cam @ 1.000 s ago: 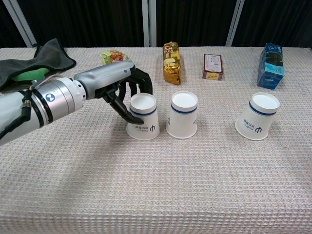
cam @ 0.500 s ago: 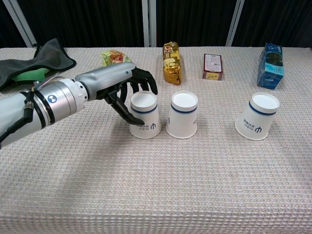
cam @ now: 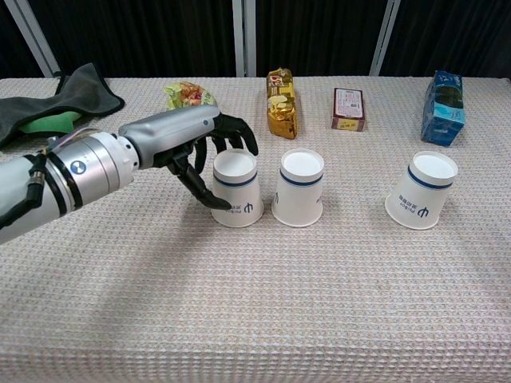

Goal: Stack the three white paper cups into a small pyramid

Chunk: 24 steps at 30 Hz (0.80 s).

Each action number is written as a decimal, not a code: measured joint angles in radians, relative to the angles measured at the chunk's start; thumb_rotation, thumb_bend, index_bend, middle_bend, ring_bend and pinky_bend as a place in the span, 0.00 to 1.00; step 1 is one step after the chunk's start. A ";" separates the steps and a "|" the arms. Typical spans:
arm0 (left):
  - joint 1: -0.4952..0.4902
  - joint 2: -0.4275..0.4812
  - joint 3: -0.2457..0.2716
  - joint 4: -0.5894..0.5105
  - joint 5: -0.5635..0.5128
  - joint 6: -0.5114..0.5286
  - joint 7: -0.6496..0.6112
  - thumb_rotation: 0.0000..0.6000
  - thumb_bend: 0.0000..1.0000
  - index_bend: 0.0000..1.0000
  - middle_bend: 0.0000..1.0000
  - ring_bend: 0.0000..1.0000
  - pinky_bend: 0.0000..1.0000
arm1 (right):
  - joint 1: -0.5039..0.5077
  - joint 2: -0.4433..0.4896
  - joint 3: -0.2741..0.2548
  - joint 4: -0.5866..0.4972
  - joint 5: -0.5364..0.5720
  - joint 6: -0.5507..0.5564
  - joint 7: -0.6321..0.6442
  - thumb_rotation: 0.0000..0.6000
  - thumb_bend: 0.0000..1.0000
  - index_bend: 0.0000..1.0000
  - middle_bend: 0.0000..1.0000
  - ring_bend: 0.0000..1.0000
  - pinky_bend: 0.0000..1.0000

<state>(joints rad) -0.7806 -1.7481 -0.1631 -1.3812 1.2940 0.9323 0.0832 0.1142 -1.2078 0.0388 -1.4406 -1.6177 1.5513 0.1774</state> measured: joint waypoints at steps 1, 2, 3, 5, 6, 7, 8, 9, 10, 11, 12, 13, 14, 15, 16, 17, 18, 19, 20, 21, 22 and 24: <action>0.000 0.003 0.001 -0.005 -0.002 -0.001 0.004 1.00 0.05 0.25 0.31 0.32 0.50 | 0.000 0.001 0.000 -0.002 0.000 0.000 -0.002 1.00 0.18 0.25 0.31 0.12 0.21; 0.001 0.006 0.002 -0.009 -0.004 -0.002 0.007 1.00 0.05 0.22 0.27 0.27 0.46 | 0.000 0.002 0.000 -0.003 0.000 0.000 -0.003 1.00 0.18 0.25 0.31 0.12 0.21; 0.002 0.009 0.003 -0.015 -0.006 -0.002 0.011 0.99 0.04 0.21 0.25 0.25 0.44 | 0.000 0.003 0.000 -0.004 0.000 0.000 -0.005 1.00 0.18 0.25 0.31 0.12 0.21; 0.007 0.019 0.003 -0.033 -0.009 0.004 0.019 0.93 0.04 0.19 0.20 0.19 0.36 | 0.001 0.006 -0.001 -0.009 0.001 -0.006 -0.010 1.00 0.18 0.25 0.31 0.12 0.21; 0.010 0.024 0.003 -0.042 -0.010 0.010 0.022 0.91 0.04 0.18 0.19 0.18 0.34 | 0.002 0.008 -0.001 -0.012 0.003 -0.011 -0.014 1.00 0.18 0.25 0.31 0.12 0.21; 0.016 0.033 0.004 -0.055 -0.010 0.020 0.027 0.87 0.04 0.18 0.19 0.17 0.33 | 0.004 0.012 -0.001 -0.019 0.006 -0.020 -0.022 1.00 0.18 0.25 0.31 0.12 0.21; 0.020 0.040 0.005 -0.066 -0.009 0.028 0.030 0.85 0.04 0.18 0.18 0.16 0.33 | 0.007 0.015 -0.002 -0.025 0.008 -0.030 -0.030 1.00 0.18 0.25 0.31 0.12 0.21; 0.026 0.049 0.006 -0.079 -0.008 0.037 0.033 0.84 0.04 0.18 0.18 0.16 0.32 | 0.011 0.019 -0.002 -0.033 0.010 -0.041 -0.041 1.00 0.18 0.25 0.30 0.12 0.21; 0.037 0.068 0.009 -0.099 -0.004 0.055 0.037 0.84 0.04 0.18 0.18 0.16 0.32 | 0.018 0.024 -0.003 -0.045 0.012 -0.060 -0.058 1.00 0.18 0.25 0.30 0.12 0.21; 0.042 0.077 0.010 -0.107 -0.002 0.063 0.038 0.84 0.04 0.18 0.18 0.16 0.31 | 0.025 0.028 -0.003 -0.056 0.014 -0.077 -0.071 1.00 0.18 0.24 0.30 0.12 0.21; 0.050 0.090 0.013 -0.119 0.001 0.075 0.041 0.84 0.04 0.18 0.18 0.16 0.30 | 0.034 0.032 -0.003 -0.067 0.016 -0.096 -0.086 1.00 0.18 0.24 0.30 0.12 0.21; 0.061 0.110 0.016 -0.133 0.004 0.090 0.046 0.84 0.04 0.18 0.18 0.16 0.29 | 0.048 0.037 -0.002 -0.083 0.019 -0.125 -0.108 1.00 0.18 0.23 0.30 0.12 0.21; 0.071 0.126 0.019 -0.145 0.006 0.103 0.052 0.84 0.04 0.18 0.18 0.16 0.29 | 0.061 0.039 0.000 -0.095 0.021 -0.149 -0.127 1.00 0.18 0.23 0.30 0.12 0.21; 0.081 0.143 0.022 -0.157 0.006 0.116 0.059 0.84 0.04 0.18 0.18 0.16 0.28 | 0.075 0.040 0.002 -0.106 0.025 -0.175 -0.146 1.00 0.18 0.22 0.30 0.12 0.21; 0.096 0.165 0.026 -0.173 0.007 0.137 0.073 0.84 0.04 0.18 0.18 0.16 0.27 | 0.096 0.040 0.006 -0.119 0.030 -0.211 -0.174 1.00 0.18 0.22 0.30 0.12 0.21; 0.107 0.181 0.029 -0.184 0.008 0.154 0.084 0.85 0.04 0.18 0.18 0.16 0.26 | 0.113 0.039 0.009 -0.128 0.036 -0.240 -0.195 1.00 0.18 0.21 0.29 0.12 0.21; 0.119 0.196 0.031 -0.195 0.008 0.172 0.095 0.85 0.04 0.18 0.18 0.16 0.26 | 0.131 0.035 0.013 -0.135 0.042 -0.269 -0.216 1.00 0.18 0.21 0.29 0.12 0.21; 0.136 0.217 0.034 -0.209 0.009 0.197 0.106 0.85 0.04 0.18 0.18 0.16 0.26 | 0.157 0.029 0.019 -0.144 0.051 -0.309 -0.242 1.00 0.18 0.20 0.28 0.12 0.21; 0.149 0.234 0.036 -0.221 0.009 0.216 0.111 0.85 0.04 0.18 0.18 0.16 0.26 | 0.176 0.022 0.023 -0.149 0.058 -0.339 -0.261 1.00 0.18 0.20 0.28 0.12 0.21; 0.162 0.252 0.038 -0.232 0.010 0.233 0.114 0.85 0.04 0.18 0.18 0.16 0.26 | 0.196 0.013 0.027 -0.152 0.066 -0.370 -0.281 1.00 0.18 0.20 0.28 0.12 0.21; 0.178 0.276 0.041 -0.246 0.011 0.254 0.114 0.85 0.04 0.18 0.18 0.16 0.26 | 0.222 0.000 0.032 -0.156 0.076 -0.409 -0.310 1.00 0.18 0.20 0.28 0.12 0.21; 0.202 0.311 0.045 -0.264 0.014 0.280 0.111 0.85 0.04 0.18 0.18 0.16 0.26 | 0.260 -0.025 0.040 -0.158 0.094 -0.457 -0.355 1.00 0.18 0.20 0.28 0.12 0.21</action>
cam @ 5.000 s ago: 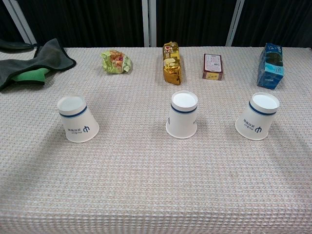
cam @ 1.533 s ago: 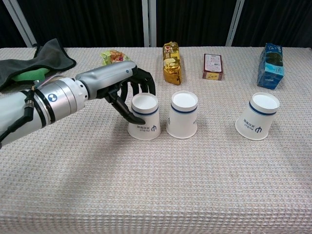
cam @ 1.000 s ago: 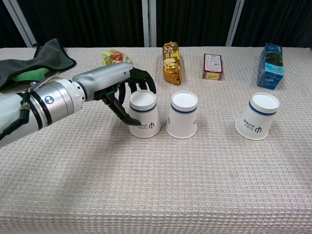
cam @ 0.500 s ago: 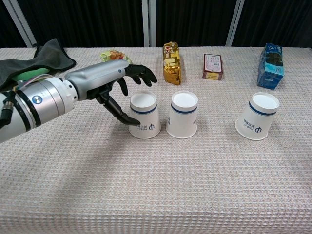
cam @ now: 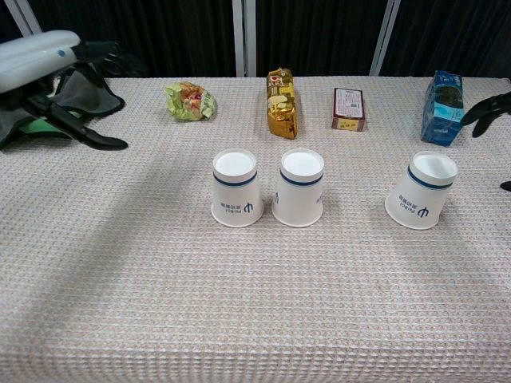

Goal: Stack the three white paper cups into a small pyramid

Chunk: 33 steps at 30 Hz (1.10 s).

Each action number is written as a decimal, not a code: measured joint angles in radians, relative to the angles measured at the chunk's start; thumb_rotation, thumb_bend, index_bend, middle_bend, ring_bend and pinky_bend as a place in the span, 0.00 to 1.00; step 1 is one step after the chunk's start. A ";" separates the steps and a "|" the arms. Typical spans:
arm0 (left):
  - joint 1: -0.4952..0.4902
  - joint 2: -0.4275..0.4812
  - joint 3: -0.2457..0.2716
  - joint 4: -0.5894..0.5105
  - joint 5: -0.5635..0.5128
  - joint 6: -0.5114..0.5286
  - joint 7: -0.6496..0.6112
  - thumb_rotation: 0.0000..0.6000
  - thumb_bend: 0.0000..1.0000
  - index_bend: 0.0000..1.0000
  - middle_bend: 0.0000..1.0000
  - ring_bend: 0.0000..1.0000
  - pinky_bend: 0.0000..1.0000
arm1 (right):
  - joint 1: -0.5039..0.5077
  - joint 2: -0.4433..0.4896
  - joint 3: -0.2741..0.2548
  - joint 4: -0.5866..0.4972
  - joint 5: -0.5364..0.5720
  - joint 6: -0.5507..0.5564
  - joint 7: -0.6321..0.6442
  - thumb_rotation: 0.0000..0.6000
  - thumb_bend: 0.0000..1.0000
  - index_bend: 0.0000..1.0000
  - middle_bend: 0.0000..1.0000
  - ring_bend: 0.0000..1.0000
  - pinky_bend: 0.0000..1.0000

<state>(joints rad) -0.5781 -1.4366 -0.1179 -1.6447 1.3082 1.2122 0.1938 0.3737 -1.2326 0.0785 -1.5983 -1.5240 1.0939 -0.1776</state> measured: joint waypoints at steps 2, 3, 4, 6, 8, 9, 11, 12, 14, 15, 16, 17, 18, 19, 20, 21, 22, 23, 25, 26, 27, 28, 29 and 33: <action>0.028 0.038 0.007 -0.018 0.007 0.026 -0.007 0.85 0.04 0.18 0.18 0.16 0.26 | 0.039 -0.033 0.009 0.003 0.021 -0.040 -0.049 1.00 0.18 0.20 0.28 0.12 0.21; 0.039 0.052 0.011 -0.024 0.011 0.035 -0.010 0.85 0.04 0.18 0.18 0.16 0.26 | 0.052 -0.047 0.012 0.006 0.030 -0.053 -0.067 1.00 0.18 0.20 0.28 0.12 0.21; 0.053 0.069 0.017 -0.033 0.017 0.044 -0.016 0.85 0.04 0.18 0.18 0.16 0.25 | 0.066 -0.063 0.015 0.012 0.041 -0.069 -0.085 1.00 0.19 0.20 0.28 0.12 0.21; 0.068 0.087 0.025 -0.042 0.024 0.050 -0.031 0.85 0.04 0.18 0.18 0.16 0.25 | 0.083 -0.081 0.018 0.024 0.052 -0.083 -0.098 1.00 0.22 0.22 0.30 0.12 0.21; 0.077 0.096 0.029 -0.049 0.028 0.051 -0.052 0.85 0.04 0.18 0.18 0.16 0.25 | 0.096 -0.093 0.019 0.041 0.052 -0.089 -0.104 1.00 0.24 0.25 0.31 0.12 0.21; 0.080 0.100 0.031 -0.051 0.030 0.050 -0.063 0.85 0.04 0.18 0.18 0.16 0.25 | 0.101 -0.097 0.018 0.048 0.051 -0.092 -0.106 1.00 0.25 0.26 0.32 0.12 0.21; 0.086 0.110 0.033 -0.055 0.033 0.046 -0.090 0.85 0.04 0.18 0.18 0.16 0.25 | 0.110 -0.105 0.014 0.061 0.046 -0.096 -0.116 1.00 0.25 0.27 0.32 0.12 0.22; 0.088 0.114 0.034 -0.056 0.035 0.043 -0.101 0.85 0.04 0.18 0.18 0.16 0.25 | 0.114 -0.108 0.012 0.065 0.045 -0.097 -0.120 1.00 0.26 0.28 0.33 0.12 0.22; 0.093 0.122 0.034 -0.059 0.043 0.039 -0.115 0.86 0.04 0.18 0.18 0.16 0.25 | 0.118 -0.113 0.007 0.071 0.040 -0.095 -0.124 1.00 0.27 0.31 0.35 0.14 0.23; 0.094 0.123 0.034 -0.060 0.047 0.038 -0.117 0.85 0.04 0.18 0.18 0.16 0.25 | 0.119 -0.114 0.005 0.072 0.039 -0.093 -0.123 1.00 0.27 0.32 0.37 0.14 0.24; 0.096 0.125 0.034 -0.062 0.051 0.036 -0.120 0.85 0.04 0.18 0.18 0.16 0.25 | 0.119 -0.114 0.002 0.074 0.038 -0.089 -0.121 1.00 0.28 0.34 0.38 0.15 0.25; 0.096 0.126 0.033 -0.063 0.054 0.034 -0.122 0.85 0.04 0.18 0.18 0.16 0.25 | 0.119 -0.114 0.000 0.074 0.038 -0.087 -0.122 1.00 0.28 0.37 0.40 0.17 0.26; 0.097 0.128 0.033 -0.064 0.055 0.033 -0.124 0.85 0.04 0.18 0.18 0.16 0.25 | 0.119 -0.114 -0.002 0.075 0.037 -0.084 -0.123 1.00 0.29 0.38 0.41 0.18 0.26; 0.098 0.129 0.032 -0.065 0.056 0.031 -0.127 0.85 0.04 0.18 0.18 0.16 0.25 | 0.118 -0.112 -0.003 0.074 0.035 -0.078 -0.124 1.00 0.29 0.38 0.42 0.18 0.27; 0.099 0.131 0.031 -0.065 0.056 0.031 -0.129 0.85 0.04 0.18 0.18 0.16 0.25 | 0.118 -0.110 -0.004 0.073 0.032 -0.073 -0.124 1.00 0.30 0.39 0.43 0.19 0.27; 0.100 0.133 0.030 -0.065 0.056 0.031 -0.130 0.85 0.04 0.18 0.18 0.16 0.25 | 0.116 -0.108 -0.005 0.070 0.029 -0.066 -0.124 1.00 0.30 0.39 0.43 0.19 0.27; 0.103 0.136 0.028 -0.065 0.055 0.032 -0.130 0.85 0.04 0.18 0.18 0.16 0.25 | 0.114 -0.102 -0.005 0.064 0.022 -0.053 -0.122 1.00 0.30 0.39 0.43 0.19 0.27; 0.106 0.138 0.027 -0.064 0.054 0.034 -0.130 0.85 0.04 0.18 0.18 0.16 0.25 | 0.112 -0.096 -0.005 0.057 0.016 -0.041 -0.120 1.00 0.30 0.39 0.43 0.19 0.27; 0.112 0.144 0.027 -0.063 0.051 0.037 -0.129 0.85 0.04 0.18 0.18 0.16 0.25 | 0.108 -0.075 -0.003 0.030 -0.002 -0.008 -0.112 1.00 0.30 0.39 0.43 0.19 0.27; 0.115 0.146 0.027 -0.063 0.049 0.038 -0.127 0.85 0.04 0.18 0.18 0.16 0.25 | 0.108 -0.063 -0.002 0.014 -0.010 0.004 -0.108 1.00 0.30 0.39 0.43 0.19 0.27; 0.118 0.149 0.027 -0.062 0.048 0.039 -0.123 0.85 0.04 0.18 0.18 0.16 0.25 | 0.108 -0.050 0.001 -0.005 -0.017 0.012 -0.104 1.00 0.30 0.39 0.43 0.19 0.27; 0.121 0.153 0.029 -0.063 0.048 0.040 -0.119 0.85 0.04 0.18 0.18 0.16 0.25 | 0.111 -0.030 0.005 -0.032 -0.025 0.017 -0.100 1.00 0.30 0.40 0.43 0.19 0.27; 0.124 0.156 0.031 -0.066 0.048 0.040 -0.115 0.85 0.04 0.18 0.18 0.16 0.25 | 0.115 -0.015 0.010 -0.055 -0.031 0.018 -0.099 1.00 0.30 0.40 0.43 0.19 0.27; 0.139 0.161 0.036 -0.077 0.057 0.055 -0.108 0.85 0.04 0.18 0.18 0.16 0.25 | 0.157 0.049 0.045 -0.167 -0.040 -0.005 -0.105 1.00 0.30 0.40 0.43 0.19 0.27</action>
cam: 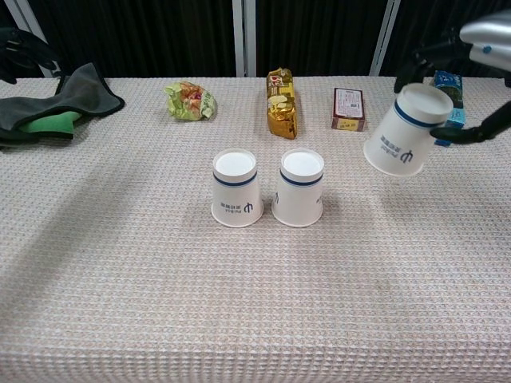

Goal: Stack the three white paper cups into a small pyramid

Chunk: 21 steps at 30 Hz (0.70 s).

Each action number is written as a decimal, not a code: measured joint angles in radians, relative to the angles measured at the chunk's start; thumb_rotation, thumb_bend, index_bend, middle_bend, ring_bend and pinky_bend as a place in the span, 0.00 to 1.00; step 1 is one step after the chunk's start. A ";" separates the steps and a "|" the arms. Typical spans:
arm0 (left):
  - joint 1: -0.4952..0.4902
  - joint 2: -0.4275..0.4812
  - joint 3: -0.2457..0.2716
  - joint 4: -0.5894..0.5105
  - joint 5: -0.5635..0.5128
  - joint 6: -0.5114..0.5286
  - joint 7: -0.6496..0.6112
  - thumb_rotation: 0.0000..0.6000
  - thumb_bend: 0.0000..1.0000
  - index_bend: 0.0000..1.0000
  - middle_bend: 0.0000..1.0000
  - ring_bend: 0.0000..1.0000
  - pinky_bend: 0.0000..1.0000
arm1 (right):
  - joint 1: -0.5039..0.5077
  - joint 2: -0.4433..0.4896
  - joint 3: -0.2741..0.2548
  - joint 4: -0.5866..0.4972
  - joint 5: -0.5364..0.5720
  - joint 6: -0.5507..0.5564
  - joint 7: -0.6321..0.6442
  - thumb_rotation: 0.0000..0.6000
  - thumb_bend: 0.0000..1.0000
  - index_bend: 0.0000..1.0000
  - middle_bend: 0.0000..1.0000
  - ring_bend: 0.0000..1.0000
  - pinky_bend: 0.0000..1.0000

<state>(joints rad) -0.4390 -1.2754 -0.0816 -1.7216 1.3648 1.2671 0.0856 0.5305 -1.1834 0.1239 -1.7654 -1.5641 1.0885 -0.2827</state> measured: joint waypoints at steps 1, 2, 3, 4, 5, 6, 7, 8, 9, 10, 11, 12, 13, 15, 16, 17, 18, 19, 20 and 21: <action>0.005 0.000 0.001 -0.003 0.004 0.006 0.002 0.85 0.04 0.18 0.18 0.16 0.25 | 0.023 0.013 0.017 -0.033 0.004 -0.019 -0.007 1.00 0.30 0.40 0.43 0.19 0.27; 0.008 0.000 0.002 -0.004 0.006 0.010 0.003 0.85 0.04 0.18 0.18 0.16 0.25 | 0.041 0.019 0.030 -0.052 0.009 -0.036 -0.014 1.00 0.30 0.40 0.43 0.19 0.27; 0.011 0.001 0.002 -0.006 0.008 0.014 0.005 0.85 0.04 0.18 0.18 0.16 0.25 | 0.061 0.022 0.042 -0.067 0.017 -0.055 -0.022 1.00 0.30 0.40 0.43 0.19 0.27; 0.015 0.000 0.002 -0.007 0.010 0.017 0.006 0.85 0.04 0.18 0.18 0.16 0.25 | 0.089 0.021 0.058 -0.081 0.032 -0.084 -0.034 1.00 0.30 0.40 0.43 0.19 0.27; 0.017 0.000 0.002 -0.008 0.011 0.020 0.006 0.85 0.04 0.18 0.18 0.16 0.25 | 0.111 0.017 0.069 -0.089 0.046 -0.106 -0.044 1.00 0.30 0.41 0.43 0.19 0.27; 0.019 0.000 0.002 -0.008 0.013 0.023 0.004 0.85 0.04 0.18 0.18 0.16 0.25 | 0.134 0.010 0.079 -0.094 0.062 -0.130 -0.057 1.00 0.30 0.41 0.43 0.19 0.27; 0.022 -0.001 0.002 -0.007 0.015 0.025 0.001 0.85 0.04 0.18 0.18 0.16 0.25 | 0.164 -0.006 0.091 -0.097 0.086 -0.160 -0.078 1.00 0.30 0.41 0.43 0.19 0.27; 0.024 -0.002 0.002 -0.007 0.016 0.025 -0.003 0.85 0.04 0.18 0.18 0.16 0.25 | 0.186 -0.022 0.098 -0.097 0.104 -0.180 -0.094 1.00 0.30 0.41 0.43 0.19 0.27; 0.026 -0.002 0.003 -0.005 0.017 0.026 -0.007 0.85 0.04 0.18 0.18 0.16 0.25 | 0.207 -0.039 0.104 -0.096 0.122 -0.197 -0.112 1.00 0.30 0.41 0.43 0.19 0.27; 0.029 -0.003 0.003 -0.002 0.018 0.026 -0.012 0.85 0.04 0.18 0.18 0.16 0.25 | 0.231 -0.065 0.109 -0.093 0.145 -0.214 -0.136 1.00 0.30 0.41 0.43 0.19 0.27; 0.030 -0.003 0.004 0.000 0.018 0.026 -0.016 0.85 0.04 0.18 0.18 0.16 0.25 | 0.245 -0.085 0.112 -0.089 0.161 -0.223 -0.153 1.00 0.30 0.41 0.43 0.19 0.27; 0.033 -0.004 0.004 0.004 0.019 0.025 -0.021 0.85 0.04 0.18 0.18 0.16 0.25 | 0.257 -0.104 0.115 -0.084 0.176 -0.230 -0.168 1.00 0.30 0.41 0.43 0.19 0.27; 0.034 -0.004 0.005 0.007 0.019 0.025 -0.026 0.85 0.04 0.18 0.18 0.16 0.25 | 0.265 -0.123 0.116 -0.079 0.191 -0.233 -0.182 1.00 0.30 0.41 0.43 0.19 0.27; 0.038 -0.005 0.005 0.015 0.020 0.024 -0.035 0.85 0.04 0.18 0.18 0.16 0.25 | 0.279 -0.156 0.116 -0.062 0.217 -0.235 -0.210 1.00 0.30 0.42 0.43 0.19 0.27; 0.040 -0.004 0.005 0.021 0.021 0.023 -0.040 0.85 0.04 0.18 0.18 0.16 0.25 | 0.286 -0.168 0.113 -0.051 0.227 -0.234 -0.218 1.00 0.30 0.42 0.43 0.19 0.27; 0.041 -0.004 0.005 0.024 0.021 0.021 -0.043 0.85 0.04 0.18 0.18 0.16 0.25 | 0.290 -0.173 0.111 -0.046 0.234 -0.232 -0.222 1.00 0.30 0.42 0.43 0.19 0.27; 0.042 -0.004 0.005 0.026 0.021 0.020 -0.046 0.85 0.04 0.18 0.18 0.16 0.25 | 0.294 -0.178 0.109 -0.041 0.240 -0.231 -0.224 1.00 0.30 0.42 0.43 0.19 0.27; 0.044 -0.004 0.004 0.027 0.021 0.020 -0.049 0.85 0.04 0.18 0.18 0.16 0.25 | 0.298 -0.182 0.107 -0.036 0.245 -0.227 -0.225 1.00 0.30 0.42 0.43 0.19 0.27; 0.044 -0.004 0.003 0.028 0.022 0.020 -0.051 0.85 0.04 0.18 0.18 0.16 0.25 | 0.300 -0.184 0.107 -0.033 0.248 -0.225 -0.225 1.00 0.30 0.42 0.43 0.19 0.27; 0.045 -0.005 0.002 0.029 0.023 0.019 -0.053 0.85 0.04 0.18 0.18 0.16 0.25 | 0.302 -0.186 0.106 -0.030 0.250 -0.223 -0.224 1.00 0.30 0.42 0.43 0.19 0.27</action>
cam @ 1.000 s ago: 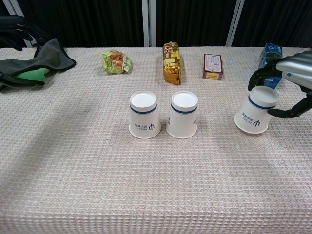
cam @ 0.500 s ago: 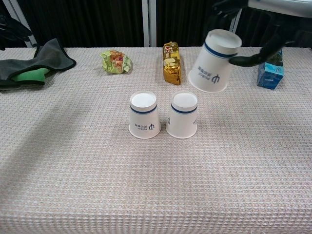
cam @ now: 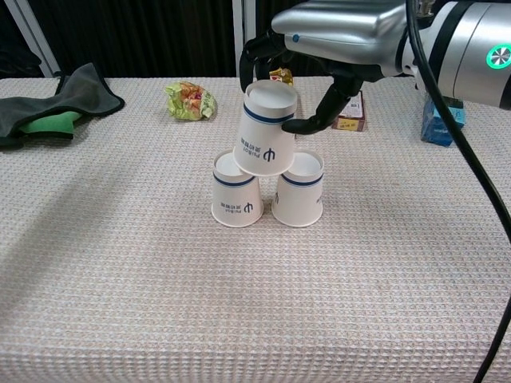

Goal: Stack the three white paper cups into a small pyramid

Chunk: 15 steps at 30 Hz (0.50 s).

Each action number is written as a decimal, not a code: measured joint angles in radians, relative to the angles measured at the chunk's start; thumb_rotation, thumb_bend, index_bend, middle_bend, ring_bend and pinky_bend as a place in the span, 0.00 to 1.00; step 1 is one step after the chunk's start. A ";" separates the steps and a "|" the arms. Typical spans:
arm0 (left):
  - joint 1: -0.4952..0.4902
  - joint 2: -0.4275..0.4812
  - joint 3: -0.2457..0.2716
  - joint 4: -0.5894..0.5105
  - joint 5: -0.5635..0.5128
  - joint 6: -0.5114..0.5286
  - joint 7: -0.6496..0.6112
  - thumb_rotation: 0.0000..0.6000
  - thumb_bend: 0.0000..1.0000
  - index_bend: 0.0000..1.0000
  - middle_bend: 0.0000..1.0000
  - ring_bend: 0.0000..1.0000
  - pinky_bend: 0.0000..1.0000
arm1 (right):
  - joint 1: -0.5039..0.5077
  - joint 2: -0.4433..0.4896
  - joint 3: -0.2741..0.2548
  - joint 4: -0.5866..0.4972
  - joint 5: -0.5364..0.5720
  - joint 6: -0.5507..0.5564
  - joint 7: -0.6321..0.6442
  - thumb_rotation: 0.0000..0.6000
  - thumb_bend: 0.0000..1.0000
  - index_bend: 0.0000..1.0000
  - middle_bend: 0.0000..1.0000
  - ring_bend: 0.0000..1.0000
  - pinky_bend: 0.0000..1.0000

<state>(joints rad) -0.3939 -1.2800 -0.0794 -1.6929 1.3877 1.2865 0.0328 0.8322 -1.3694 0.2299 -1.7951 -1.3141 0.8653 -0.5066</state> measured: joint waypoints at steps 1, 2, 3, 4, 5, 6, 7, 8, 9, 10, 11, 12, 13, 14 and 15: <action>0.000 -0.001 -0.001 0.001 0.001 -0.001 -0.001 0.85 0.04 0.18 0.18 0.16 0.25 | 0.003 -0.002 -0.001 0.004 0.004 0.001 0.001 1.00 0.30 0.42 0.43 0.19 0.27; 0.000 -0.001 -0.001 0.002 0.002 -0.003 -0.002 0.85 0.04 0.18 0.18 0.16 0.25 | 0.007 -0.004 -0.002 0.007 0.007 0.001 0.003 1.00 0.30 0.42 0.43 0.19 0.27; 0.000 -0.002 -0.002 0.003 0.003 -0.004 -0.002 0.85 0.04 0.18 0.18 0.16 0.25 | 0.010 -0.005 -0.002 0.010 0.009 0.000 0.003 1.00 0.30 0.42 0.43 0.19 0.27; 0.000 -0.002 -0.002 0.004 0.003 -0.006 -0.003 0.85 0.04 0.18 0.18 0.16 0.25 | 0.015 -0.006 -0.004 0.012 0.013 -0.001 0.004 1.00 0.30 0.42 0.43 0.19 0.27; 0.000 -0.003 -0.003 0.005 0.003 -0.008 -0.003 0.85 0.04 0.18 0.18 0.16 0.25 | 0.018 -0.007 -0.005 0.014 0.016 -0.001 0.004 1.00 0.30 0.42 0.43 0.19 0.27; 0.000 -0.003 -0.004 0.005 0.003 -0.009 -0.004 0.85 0.04 0.18 0.18 0.16 0.25 | 0.021 -0.008 -0.005 0.015 0.019 -0.002 0.003 1.00 0.30 0.42 0.43 0.19 0.27; 0.000 -0.004 -0.005 0.007 0.002 -0.010 -0.006 0.85 0.04 0.18 0.18 0.16 0.25 | 0.025 -0.010 -0.007 0.016 0.023 -0.002 0.003 1.00 0.29 0.42 0.43 0.19 0.27; 0.001 -0.004 -0.005 0.008 0.002 -0.011 -0.007 0.85 0.04 0.18 0.18 0.16 0.25 | 0.027 -0.011 -0.008 0.016 0.026 -0.001 0.003 1.00 0.30 0.42 0.43 0.19 0.27; 0.001 -0.004 -0.006 0.009 0.002 -0.012 -0.008 0.85 0.04 0.18 0.18 0.16 0.25 | 0.029 -0.011 -0.009 0.016 0.029 -0.001 0.002 1.00 0.30 0.42 0.43 0.19 0.27; 0.002 -0.005 -0.006 0.010 0.001 -0.013 -0.009 0.85 0.04 0.18 0.18 0.16 0.25 | 0.031 -0.011 -0.010 0.016 0.034 -0.002 0.002 1.00 0.30 0.42 0.43 0.19 0.27; 0.002 -0.005 -0.007 0.011 0.002 -0.014 -0.010 0.85 0.04 0.18 0.18 0.16 0.25 | 0.033 -0.011 -0.012 0.016 0.038 -0.002 0.002 1.00 0.30 0.42 0.43 0.19 0.27; 0.002 -0.005 -0.007 0.012 0.002 -0.015 -0.011 0.85 0.04 0.18 0.18 0.16 0.25 | 0.034 -0.011 -0.013 0.016 0.042 -0.003 0.002 1.00 0.30 0.42 0.43 0.19 0.27; 0.002 -0.005 -0.007 0.013 0.002 -0.017 -0.013 0.85 0.04 0.18 0.18 0.16 0.25 | 0.036 -0.010 -0.015 0.016 0.049 -0.003 0.001 1.00 0.30 0.42 0.43 0.19 0.27; 0.002 -0.005 -0.008 0.014 0.002 -0.018 -0.016 0.85 0.04 0.18 0.18 0.16 0.25 | 0.038 -0.010 -0.017 0.015 0.053 -0.003 0.000 1.00 0.29 0.42 0.43 0.19 0.27; 0.002 -0.006 -0.008 0.015 0.002 -0.019 -0.017 0.85 0.04 0.18 0.18 0.16 0.25 | 0.039 -0.009 -0.019 0.014 0.057 -0.002 0.000 1.00 0.30 0.42 0.43 0.19 0.27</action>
<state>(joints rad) -0.3915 -1.2860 -0.0876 -1.6775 1.3899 1.2678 0.0160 0.8712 -1.3781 0.2106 -1.7808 -1.2572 0.8628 -0.5067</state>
